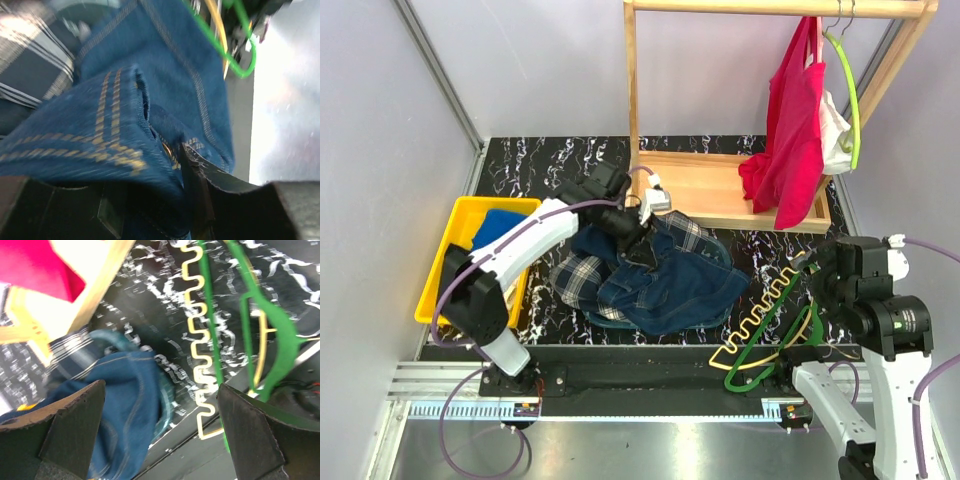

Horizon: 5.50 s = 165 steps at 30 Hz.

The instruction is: Remove the skirt from the hanger

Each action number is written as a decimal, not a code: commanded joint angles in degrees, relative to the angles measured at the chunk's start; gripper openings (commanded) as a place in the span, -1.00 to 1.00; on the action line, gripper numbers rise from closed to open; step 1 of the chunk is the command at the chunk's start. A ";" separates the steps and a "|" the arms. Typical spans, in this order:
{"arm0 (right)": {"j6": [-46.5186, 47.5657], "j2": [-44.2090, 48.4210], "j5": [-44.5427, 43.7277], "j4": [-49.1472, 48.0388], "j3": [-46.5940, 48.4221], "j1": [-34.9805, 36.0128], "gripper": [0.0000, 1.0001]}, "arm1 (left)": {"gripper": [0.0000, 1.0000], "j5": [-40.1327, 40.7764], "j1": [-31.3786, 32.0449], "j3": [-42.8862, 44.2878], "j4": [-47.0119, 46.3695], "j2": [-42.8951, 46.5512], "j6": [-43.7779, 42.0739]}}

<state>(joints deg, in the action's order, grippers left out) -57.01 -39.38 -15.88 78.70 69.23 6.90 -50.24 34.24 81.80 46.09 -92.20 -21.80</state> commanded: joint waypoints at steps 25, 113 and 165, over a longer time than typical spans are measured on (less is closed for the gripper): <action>43.90 -53.69 -6.88 -48.46 62.34 -0.22 0.99 | 0.98 31.86 -2.51 24.73 -10.54 23.52 -0.62; 16.06 -28.65 75.38 -38.09 57.85 -1.62 -1.00 | 0.92 -16.47 -30.29 47.17 -61.11 0.34 87.75; 9.29 -27.42 75.82 -49.16 47.49 -1.62 -1.00 | 0.93 -26.22 -18.59 25.61 -85.71 2.11 101.42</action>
<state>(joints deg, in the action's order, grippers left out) -46.57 -66.89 58.78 34.63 115.90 4.93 -75.57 15.75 107.46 -35.57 -92.31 80.14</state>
